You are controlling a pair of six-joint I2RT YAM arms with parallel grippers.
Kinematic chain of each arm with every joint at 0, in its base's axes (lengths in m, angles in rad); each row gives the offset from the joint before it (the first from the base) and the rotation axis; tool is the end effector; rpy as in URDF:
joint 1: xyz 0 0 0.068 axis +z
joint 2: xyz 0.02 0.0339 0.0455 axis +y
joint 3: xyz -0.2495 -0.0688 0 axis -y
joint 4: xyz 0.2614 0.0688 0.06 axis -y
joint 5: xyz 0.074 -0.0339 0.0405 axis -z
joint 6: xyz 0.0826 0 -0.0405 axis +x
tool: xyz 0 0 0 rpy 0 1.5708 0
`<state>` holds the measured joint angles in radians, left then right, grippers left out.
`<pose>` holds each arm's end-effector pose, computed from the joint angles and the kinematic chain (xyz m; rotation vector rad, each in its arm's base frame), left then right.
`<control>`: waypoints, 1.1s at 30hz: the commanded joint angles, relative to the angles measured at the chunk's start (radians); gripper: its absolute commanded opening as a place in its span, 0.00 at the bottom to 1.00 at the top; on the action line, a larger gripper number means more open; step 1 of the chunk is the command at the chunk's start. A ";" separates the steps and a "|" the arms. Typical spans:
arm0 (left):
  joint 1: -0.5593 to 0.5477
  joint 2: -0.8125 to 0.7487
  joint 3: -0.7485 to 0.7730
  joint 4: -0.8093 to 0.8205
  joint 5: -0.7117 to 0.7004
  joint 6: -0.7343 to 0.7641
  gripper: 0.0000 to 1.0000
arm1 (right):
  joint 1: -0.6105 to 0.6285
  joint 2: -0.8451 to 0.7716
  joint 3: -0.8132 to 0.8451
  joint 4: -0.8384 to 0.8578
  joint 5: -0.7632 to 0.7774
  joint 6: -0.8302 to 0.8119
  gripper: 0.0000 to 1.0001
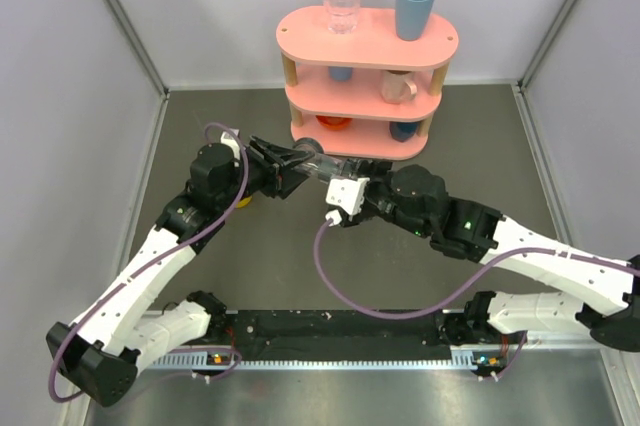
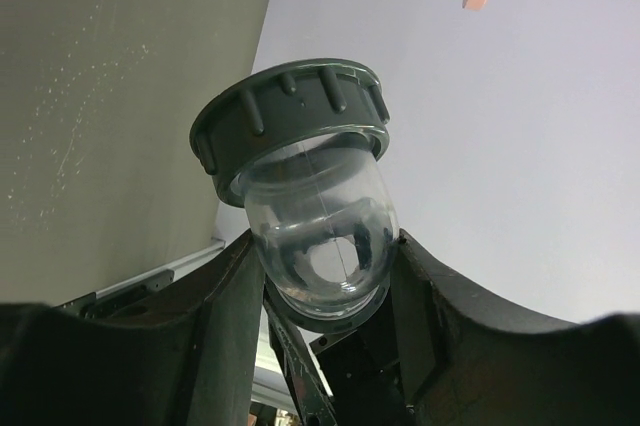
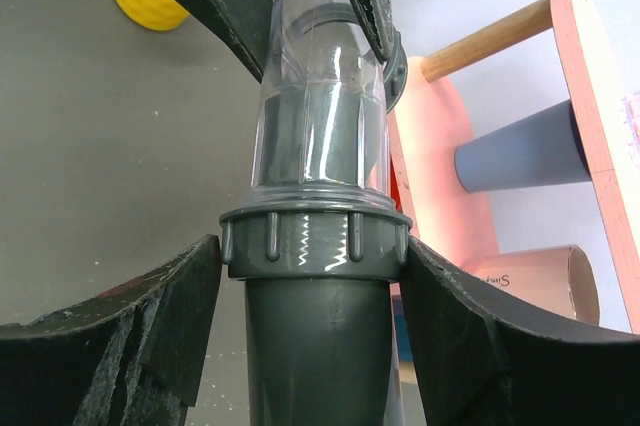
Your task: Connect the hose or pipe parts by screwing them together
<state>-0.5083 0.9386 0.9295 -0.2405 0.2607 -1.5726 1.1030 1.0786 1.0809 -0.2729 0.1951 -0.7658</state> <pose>0.2373 -0.1566 0.3344 -0.9090 1.9787 -1.5957 0.1553 0.2719 0.3525 -1.3919 1.1980 0.0570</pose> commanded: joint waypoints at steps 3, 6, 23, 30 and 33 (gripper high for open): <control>-0.024 -0.024 0.074 0.099 0.022 -0.038 0.00 | -0.006 0.033 0.057 0.037 0.004 0.040 0.68; -0.036 -0.023 0.080 0.090 0.015 -0.043 0.00 | -0.005 0.058 0.070 0.037 -0.005 0.052 0.67; -0.050 -0.052 0.008 0.205 0.041 0.075 0.00 | -0.069 0.084 0.135 -0.008 -0.160 0.269 0.00; -0.053 -0.073 -0.099 0.365 0.077 0.109 0.00 | -0.141 0.075 0.136 -0.041 -0.310 0.387 0.00; -0.055 -0.073 -0.093 0.356 0.081 0.155 0.00 | -0.152 0.069 0.126 -0.046 -0.342 0.402 0.00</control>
<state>-0.5274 0.8986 0.8230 -0.0818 0.2165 -1.4715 0.9573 1.1473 1.1675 -0.3668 -0.0093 -0.4583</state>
